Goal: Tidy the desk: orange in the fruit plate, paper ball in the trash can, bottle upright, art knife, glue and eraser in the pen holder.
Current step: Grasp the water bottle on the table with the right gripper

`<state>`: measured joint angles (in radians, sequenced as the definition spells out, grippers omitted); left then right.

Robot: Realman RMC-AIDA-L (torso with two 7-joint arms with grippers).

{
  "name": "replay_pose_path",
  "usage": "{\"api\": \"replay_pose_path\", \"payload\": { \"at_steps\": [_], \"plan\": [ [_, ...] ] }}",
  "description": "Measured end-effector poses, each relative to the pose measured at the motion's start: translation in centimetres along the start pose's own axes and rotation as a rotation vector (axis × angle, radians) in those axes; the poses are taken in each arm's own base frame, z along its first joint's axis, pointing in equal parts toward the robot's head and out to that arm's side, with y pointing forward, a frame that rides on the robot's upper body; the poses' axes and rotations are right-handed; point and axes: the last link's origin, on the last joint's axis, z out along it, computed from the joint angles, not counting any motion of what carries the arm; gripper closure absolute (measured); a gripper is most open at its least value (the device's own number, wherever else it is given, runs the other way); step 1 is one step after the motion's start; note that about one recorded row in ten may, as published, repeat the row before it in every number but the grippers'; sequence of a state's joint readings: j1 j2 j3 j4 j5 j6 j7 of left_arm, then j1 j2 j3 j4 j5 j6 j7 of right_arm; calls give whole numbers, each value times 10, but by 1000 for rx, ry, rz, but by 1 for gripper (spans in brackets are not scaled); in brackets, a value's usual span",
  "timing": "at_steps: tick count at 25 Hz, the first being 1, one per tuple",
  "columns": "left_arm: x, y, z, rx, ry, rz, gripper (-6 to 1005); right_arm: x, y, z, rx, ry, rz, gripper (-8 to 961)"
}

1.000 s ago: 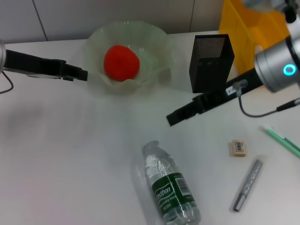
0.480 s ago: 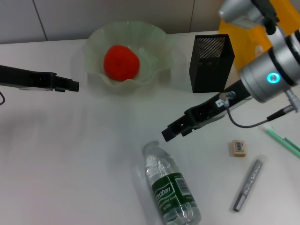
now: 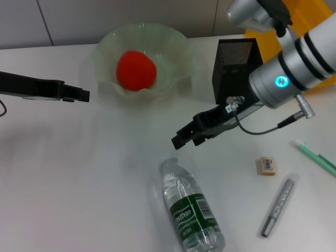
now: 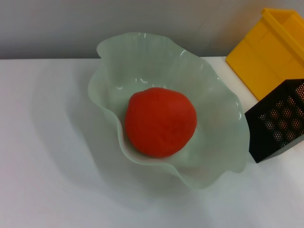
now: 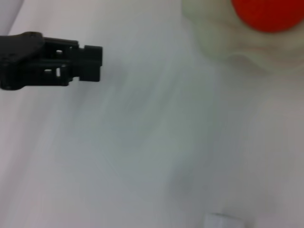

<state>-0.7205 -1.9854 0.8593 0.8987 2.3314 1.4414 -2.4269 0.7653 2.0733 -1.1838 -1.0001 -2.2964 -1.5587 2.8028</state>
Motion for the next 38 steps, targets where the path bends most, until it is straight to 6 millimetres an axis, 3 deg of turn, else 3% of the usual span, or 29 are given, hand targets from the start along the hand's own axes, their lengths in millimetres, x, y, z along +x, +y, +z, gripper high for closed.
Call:
{"api": "replay_pose_path", "payload": {
  "at_steps": [22,38],
  "plan": [
    [-2,-5,-2,7,29,29,542,-16,2,29,27,46,9,336],
    [-3,-8,-5,9,46,31,543,-11,-4,42,41,71,36,337]
  ]
}}
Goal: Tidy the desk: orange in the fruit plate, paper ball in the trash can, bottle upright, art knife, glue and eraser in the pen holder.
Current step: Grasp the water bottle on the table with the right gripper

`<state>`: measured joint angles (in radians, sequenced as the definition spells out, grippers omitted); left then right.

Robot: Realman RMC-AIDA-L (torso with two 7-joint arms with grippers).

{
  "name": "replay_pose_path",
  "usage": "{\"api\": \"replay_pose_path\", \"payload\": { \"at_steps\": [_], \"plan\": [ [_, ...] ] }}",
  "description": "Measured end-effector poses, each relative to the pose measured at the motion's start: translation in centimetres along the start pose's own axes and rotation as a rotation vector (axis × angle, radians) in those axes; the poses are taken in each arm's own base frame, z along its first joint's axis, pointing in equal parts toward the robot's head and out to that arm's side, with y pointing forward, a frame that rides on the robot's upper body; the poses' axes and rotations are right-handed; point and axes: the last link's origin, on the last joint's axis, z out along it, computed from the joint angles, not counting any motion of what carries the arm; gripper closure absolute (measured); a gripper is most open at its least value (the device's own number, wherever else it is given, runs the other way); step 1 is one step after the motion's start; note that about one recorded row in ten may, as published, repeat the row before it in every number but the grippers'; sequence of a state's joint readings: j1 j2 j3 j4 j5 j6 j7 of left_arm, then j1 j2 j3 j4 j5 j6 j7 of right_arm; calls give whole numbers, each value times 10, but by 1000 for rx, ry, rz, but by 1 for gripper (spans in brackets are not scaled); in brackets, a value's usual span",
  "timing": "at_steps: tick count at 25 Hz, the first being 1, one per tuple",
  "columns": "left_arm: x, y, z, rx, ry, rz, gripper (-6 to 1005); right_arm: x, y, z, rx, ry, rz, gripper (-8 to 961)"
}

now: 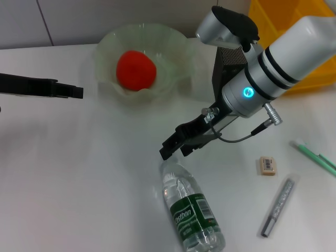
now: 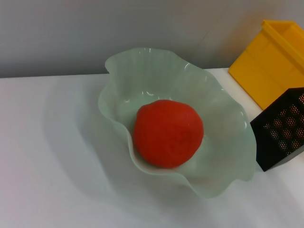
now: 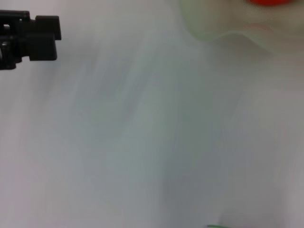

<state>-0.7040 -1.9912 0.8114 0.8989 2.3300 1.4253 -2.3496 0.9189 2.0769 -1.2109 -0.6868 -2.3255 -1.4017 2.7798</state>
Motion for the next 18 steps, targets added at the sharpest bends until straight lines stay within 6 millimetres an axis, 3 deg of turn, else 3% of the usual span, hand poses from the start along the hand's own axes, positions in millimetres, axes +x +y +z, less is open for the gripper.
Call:
{"api": "replay_pose_path", "payload": {
  "at_steps": [18],
  "plan": [
    [-2,-1,0,3,1,-6,544,-1,2,8,11,1,-24,337]
  ]
}}
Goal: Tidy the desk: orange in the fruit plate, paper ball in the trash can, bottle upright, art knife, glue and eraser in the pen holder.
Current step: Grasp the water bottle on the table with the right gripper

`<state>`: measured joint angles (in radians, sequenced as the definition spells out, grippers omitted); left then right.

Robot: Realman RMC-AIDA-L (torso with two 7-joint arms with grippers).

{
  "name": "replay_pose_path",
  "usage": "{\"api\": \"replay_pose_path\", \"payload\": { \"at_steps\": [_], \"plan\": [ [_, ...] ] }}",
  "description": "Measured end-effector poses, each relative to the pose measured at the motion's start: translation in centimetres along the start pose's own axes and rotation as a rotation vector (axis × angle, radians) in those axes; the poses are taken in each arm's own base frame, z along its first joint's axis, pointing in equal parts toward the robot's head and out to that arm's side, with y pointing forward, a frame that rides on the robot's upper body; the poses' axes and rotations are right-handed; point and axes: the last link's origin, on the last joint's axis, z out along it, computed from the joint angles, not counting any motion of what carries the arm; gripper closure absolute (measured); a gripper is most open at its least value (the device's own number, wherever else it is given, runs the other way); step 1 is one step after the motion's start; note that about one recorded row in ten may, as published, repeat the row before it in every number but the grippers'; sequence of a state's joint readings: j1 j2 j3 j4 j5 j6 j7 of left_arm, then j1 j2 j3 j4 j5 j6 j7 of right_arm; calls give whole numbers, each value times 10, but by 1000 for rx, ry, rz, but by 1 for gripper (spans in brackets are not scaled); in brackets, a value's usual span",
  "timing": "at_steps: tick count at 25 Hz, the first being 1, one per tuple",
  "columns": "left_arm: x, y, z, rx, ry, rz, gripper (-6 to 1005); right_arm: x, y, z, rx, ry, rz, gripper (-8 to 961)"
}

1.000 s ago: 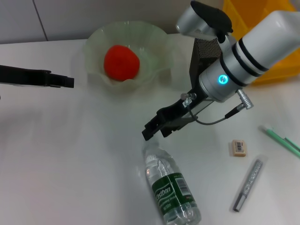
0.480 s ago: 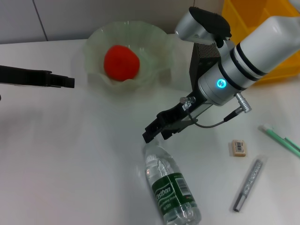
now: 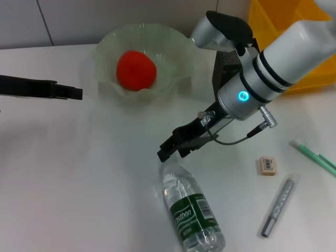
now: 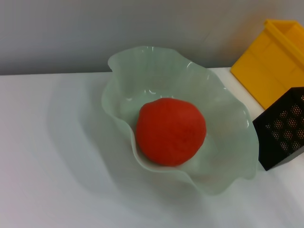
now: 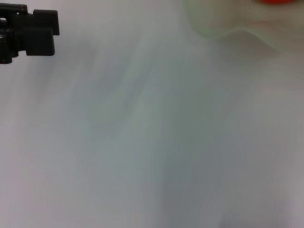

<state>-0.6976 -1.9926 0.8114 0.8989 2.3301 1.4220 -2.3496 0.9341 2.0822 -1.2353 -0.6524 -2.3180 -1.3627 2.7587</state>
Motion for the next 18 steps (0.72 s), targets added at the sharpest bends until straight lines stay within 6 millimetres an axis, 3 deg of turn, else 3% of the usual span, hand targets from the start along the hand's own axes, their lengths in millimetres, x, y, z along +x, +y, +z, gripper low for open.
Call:
{"api": "replay_pose_path", "payload": {
  "at_steps": [18],
  "plan": [
    [-5,-5,-1,16,7,-15,545,-2,3,6,0,13,-15,341]
  ]
}}
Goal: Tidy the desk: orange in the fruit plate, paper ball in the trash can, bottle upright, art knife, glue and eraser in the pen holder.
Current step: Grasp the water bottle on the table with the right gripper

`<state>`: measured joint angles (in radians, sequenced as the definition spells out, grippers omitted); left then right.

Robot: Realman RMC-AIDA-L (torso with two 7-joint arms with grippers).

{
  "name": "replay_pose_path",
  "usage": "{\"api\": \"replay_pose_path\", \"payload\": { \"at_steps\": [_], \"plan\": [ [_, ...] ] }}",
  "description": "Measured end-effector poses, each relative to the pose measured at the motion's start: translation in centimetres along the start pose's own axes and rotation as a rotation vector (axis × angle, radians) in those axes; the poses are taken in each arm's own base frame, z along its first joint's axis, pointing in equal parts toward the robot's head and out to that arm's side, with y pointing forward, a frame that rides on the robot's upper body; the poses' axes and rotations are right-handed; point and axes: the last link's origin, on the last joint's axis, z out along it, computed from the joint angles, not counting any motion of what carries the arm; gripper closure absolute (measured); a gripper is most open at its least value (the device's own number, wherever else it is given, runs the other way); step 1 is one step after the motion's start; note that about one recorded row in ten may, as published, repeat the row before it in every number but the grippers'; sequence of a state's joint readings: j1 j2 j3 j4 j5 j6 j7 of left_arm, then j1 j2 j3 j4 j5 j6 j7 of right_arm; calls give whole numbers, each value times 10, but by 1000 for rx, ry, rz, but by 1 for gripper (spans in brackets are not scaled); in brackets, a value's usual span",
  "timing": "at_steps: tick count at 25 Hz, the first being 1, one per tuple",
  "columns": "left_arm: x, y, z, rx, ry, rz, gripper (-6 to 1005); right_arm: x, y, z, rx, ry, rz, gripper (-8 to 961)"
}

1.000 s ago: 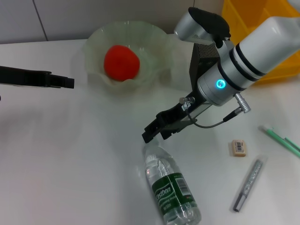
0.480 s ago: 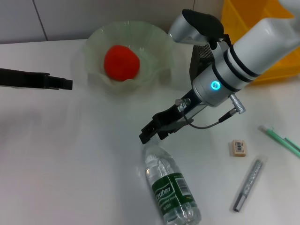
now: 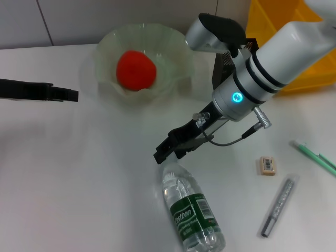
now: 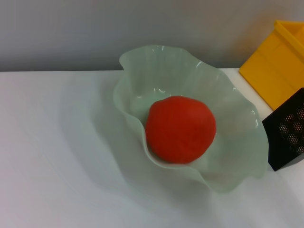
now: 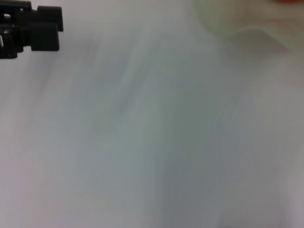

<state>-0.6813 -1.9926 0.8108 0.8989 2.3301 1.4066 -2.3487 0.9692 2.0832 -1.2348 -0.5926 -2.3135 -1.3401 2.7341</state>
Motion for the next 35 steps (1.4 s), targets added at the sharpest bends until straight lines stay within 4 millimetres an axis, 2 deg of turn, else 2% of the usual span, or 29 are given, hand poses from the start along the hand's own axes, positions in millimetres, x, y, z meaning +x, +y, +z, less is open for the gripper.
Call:
{"api": "replay_pose_path", "payload": {
  "at_steps": [5,21,35],
  "plan": [
    [0,0,0,0,1,-1,545,1,-1,1,1,2,4,344],
    [-5,-1,-1,-9,0,-15,546,4,-4,4,1,4,18,506],
    [-8,-2,-2,-19,12,-21,547,1,-4,1,-13,-38,1,520]
  ]
}}
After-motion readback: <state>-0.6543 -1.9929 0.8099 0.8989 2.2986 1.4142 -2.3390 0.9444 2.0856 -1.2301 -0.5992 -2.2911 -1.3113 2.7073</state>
